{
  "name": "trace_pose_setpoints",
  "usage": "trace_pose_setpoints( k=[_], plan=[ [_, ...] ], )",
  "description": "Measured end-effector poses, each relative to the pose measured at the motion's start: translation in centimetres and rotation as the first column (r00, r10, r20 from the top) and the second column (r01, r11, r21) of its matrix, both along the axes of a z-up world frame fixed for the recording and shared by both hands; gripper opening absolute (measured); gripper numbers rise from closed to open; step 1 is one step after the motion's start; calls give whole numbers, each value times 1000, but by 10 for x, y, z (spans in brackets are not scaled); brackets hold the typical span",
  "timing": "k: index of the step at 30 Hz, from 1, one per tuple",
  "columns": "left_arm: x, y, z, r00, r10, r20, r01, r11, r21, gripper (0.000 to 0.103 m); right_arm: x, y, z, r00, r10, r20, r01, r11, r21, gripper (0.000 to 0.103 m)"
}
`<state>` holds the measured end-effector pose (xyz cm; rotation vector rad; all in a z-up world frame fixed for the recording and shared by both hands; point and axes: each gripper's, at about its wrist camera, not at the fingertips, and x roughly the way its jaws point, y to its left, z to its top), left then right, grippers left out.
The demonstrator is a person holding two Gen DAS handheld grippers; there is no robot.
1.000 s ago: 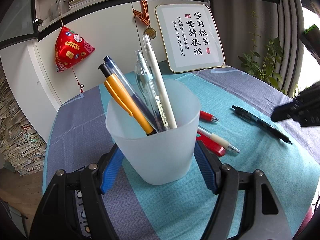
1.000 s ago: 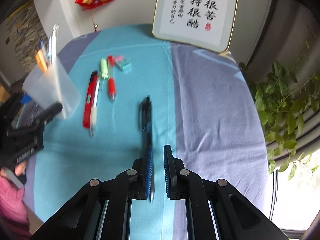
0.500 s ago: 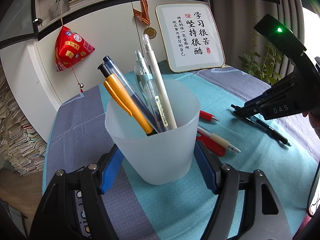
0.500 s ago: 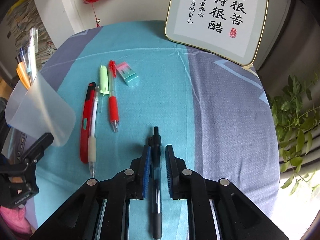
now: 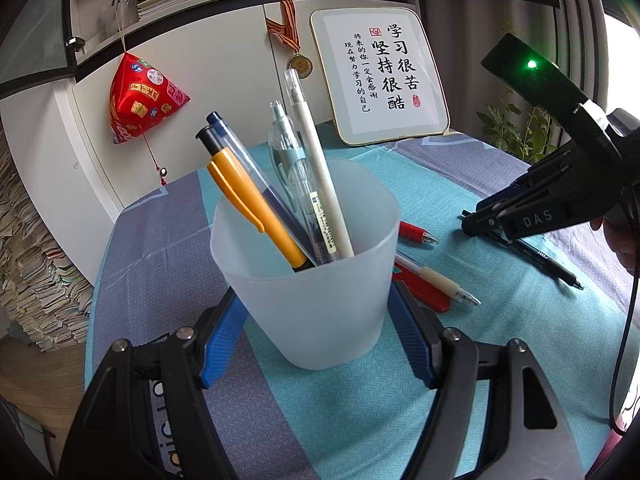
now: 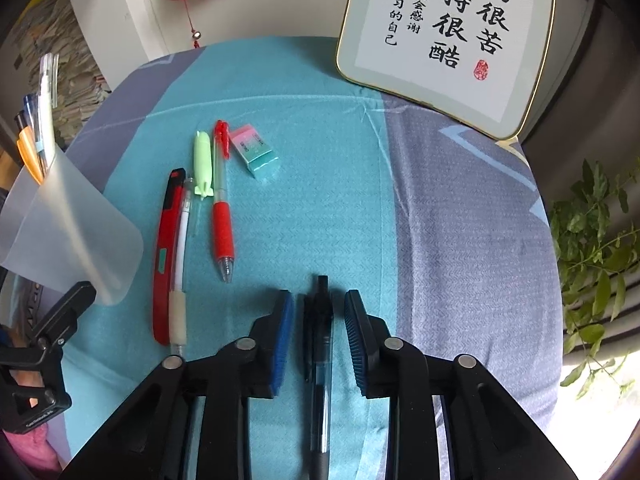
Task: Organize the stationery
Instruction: 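Grasp the black pen with the right gripper and lift it, then lower the black pen into the cup and open the right gripper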
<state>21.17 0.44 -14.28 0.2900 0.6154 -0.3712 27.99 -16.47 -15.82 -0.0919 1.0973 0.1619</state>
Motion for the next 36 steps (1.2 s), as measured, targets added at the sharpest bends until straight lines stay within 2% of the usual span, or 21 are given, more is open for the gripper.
trace_pose_setpoints(
  k=[4,7,12,17,23,28,36],
  plan=[
    [0,0,0,1000,0,-1,0,1000,-1,70,-2,-8,8,999,-39,6,39,998,45,16],
    [0,0,0,1000,0,-1,0,1000,0,70,-15,-12,33,995,-67,74,60,994,91,16],
    [0,-1,0,1000,1,-2,-1,1000,0,70,-43,-5,83,979,-55,196,28,990,138,16],
    [-1,-1,0,1000,1,-2,-1,1000,-1,70,-69,12,139,939,-24,342,-43,982,186,16],
    [0,-1,0,1000,1,-2,-1,1000,-1,70,-73,42,199,883,47,466,-158,967,201,16],
    [-1,-1,0,1000,1,-2,-1,1000,-1,70,-62,70,204,874,112,472,-228,954,196,16],
    [0,-1,0,1000,0,-1,0,1000,0,70,-41,84,168,911,131,390,-216,959,184,16]
  ],
)
